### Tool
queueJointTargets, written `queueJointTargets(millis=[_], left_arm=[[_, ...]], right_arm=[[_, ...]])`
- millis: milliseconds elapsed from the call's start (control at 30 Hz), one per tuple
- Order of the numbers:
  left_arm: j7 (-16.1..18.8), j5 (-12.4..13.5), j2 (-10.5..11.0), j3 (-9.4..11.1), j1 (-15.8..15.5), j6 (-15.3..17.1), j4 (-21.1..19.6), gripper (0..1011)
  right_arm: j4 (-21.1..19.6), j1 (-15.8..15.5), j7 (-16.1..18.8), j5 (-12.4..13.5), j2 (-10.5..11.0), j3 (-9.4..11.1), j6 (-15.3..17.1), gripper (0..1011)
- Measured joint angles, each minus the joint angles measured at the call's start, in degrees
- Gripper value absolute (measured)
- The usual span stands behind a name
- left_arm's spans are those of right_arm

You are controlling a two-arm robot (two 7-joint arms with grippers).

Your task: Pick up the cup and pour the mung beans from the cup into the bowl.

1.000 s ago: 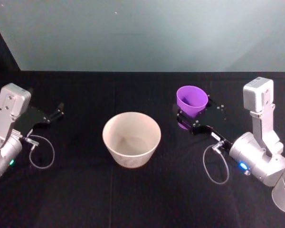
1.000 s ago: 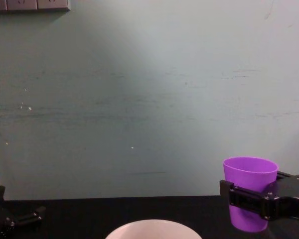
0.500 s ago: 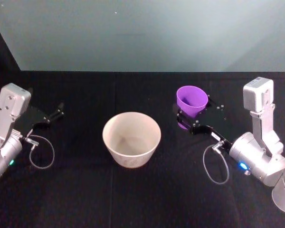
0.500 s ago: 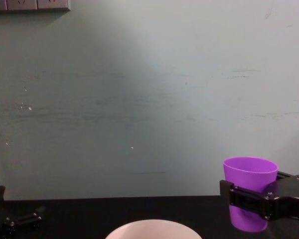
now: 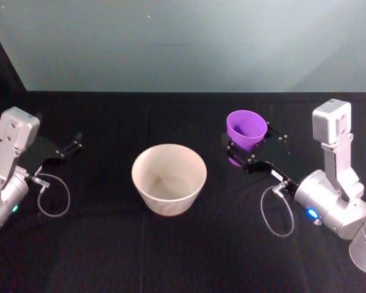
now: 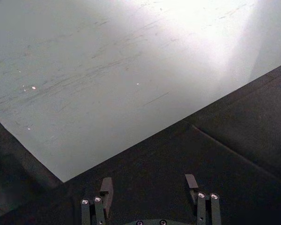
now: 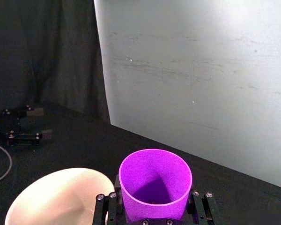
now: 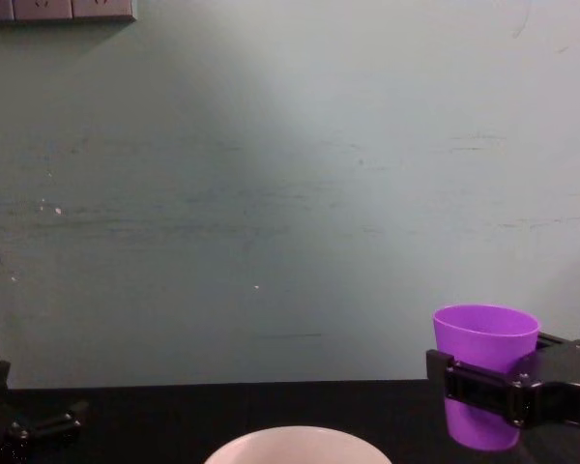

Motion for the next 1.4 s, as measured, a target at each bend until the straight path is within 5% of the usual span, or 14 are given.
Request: queueJointTargets(millis=[1067,1300,1400], left_arm=[[0.0,0.0,0.0,0.0,0.0,0.0,0.0,1000],[0.0,0.0,0.0,0.0,0.0,0.0,0.0,1000],[0.0,0.0,0.0,0.0,0.0,0.0,0.0,1000]], right_arm=[[-0.1,0.0,0.0,-0.3,0.0,0.0,0.0,726],[-2.1,0.7,-1.6,-7.0,1.1,-2.1,0.8,726],[-3.9,1.3,-2.8,-12.6,2.1,-3.8,2.4,726]])
